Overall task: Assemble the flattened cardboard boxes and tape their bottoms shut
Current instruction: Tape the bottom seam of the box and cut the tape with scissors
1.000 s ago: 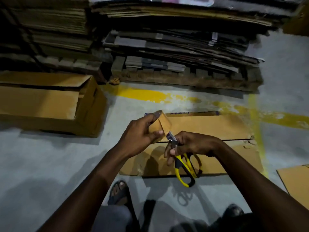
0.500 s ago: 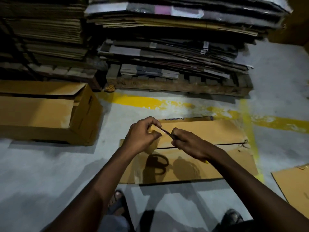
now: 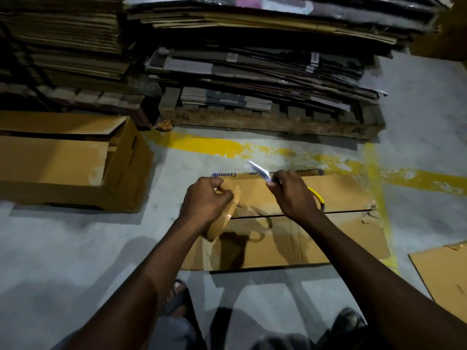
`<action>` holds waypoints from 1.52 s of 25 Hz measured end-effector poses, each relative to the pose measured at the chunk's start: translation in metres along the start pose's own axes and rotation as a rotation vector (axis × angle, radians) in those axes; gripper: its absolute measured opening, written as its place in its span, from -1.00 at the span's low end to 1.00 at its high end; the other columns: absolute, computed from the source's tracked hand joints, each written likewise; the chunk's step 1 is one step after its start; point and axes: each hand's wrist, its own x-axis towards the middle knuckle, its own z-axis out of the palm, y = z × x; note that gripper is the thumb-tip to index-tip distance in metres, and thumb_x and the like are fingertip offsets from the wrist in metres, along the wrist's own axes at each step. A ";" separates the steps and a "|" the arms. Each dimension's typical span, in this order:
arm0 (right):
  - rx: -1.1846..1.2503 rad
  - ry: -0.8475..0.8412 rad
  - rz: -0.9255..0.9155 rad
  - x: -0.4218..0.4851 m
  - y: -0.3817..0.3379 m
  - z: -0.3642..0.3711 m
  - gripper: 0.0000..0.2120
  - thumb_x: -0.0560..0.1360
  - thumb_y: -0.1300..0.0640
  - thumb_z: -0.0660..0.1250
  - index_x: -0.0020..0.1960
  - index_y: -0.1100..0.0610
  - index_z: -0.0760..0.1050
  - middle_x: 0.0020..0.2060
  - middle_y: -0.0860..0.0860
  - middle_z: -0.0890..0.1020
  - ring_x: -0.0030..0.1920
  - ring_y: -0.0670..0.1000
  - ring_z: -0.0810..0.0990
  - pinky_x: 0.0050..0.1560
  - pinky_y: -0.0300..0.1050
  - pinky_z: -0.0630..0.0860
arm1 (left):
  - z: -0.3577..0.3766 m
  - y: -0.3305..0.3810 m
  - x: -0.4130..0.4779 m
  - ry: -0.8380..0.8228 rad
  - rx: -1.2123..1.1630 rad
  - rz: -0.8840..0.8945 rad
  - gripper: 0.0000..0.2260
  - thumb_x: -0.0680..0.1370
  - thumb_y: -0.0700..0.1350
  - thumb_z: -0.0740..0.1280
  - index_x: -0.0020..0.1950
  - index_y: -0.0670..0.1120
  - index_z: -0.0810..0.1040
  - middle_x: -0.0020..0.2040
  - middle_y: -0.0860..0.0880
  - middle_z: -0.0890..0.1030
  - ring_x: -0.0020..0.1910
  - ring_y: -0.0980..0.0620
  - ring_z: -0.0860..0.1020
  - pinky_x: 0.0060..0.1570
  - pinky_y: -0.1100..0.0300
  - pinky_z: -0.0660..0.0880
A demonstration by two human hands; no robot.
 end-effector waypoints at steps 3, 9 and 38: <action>-0.230 -0.170 -0.062 0.026 0.020 0.044 -0.73 0.53 0.09 0.31 0.17 0.20 0.45 0.06 0.25 0.47 0.12 0.30 0.44 -0.03 0.12 0.45 | 0.005 -0.007 0.009 0.077 0.065 -0.003 -0.79 0.48 0.01 0.36 0.07 -0.01 0.65 0.01 -0.08 0.62 0.01 -0.12 0.57 -0.12 0.14 0.43; -0.597 -0.304 0.000 0.050 0.035 0.104 -0.51 0.42 0.10 0.43 0.31 -0.03 0.42 0.16 0.08 0.46 0.22 0.21 0.40 -0.02 0.11 0.49 | 0.001 -0.012 0.018 0.186 0.058 0.087 -0.85 0.51 -0.08 0.39 -0.08 -0.15 0.67 -0.09 -0.09 0.61 -0.09 -0.06 0.52 -0.15 0.17 0.36; -0.393 0.006 0.125 -0.018 0.066 0.101 -0.55 0.45 0.07 0.39 0.33 -0.02 0.46 0.23 0.15 0.49 0.20 0.32 0.46 -0.06 0.18 0.53 | 0.110 -0.136 0.033 0.530 -0.875 -0.446 -0.86 0.50 -0.12 0.43 -0.22 -0.13 0.59 -0.29 -0.07 0.56 -0.23 -0.02 0.51 -0.15 0.10 0.49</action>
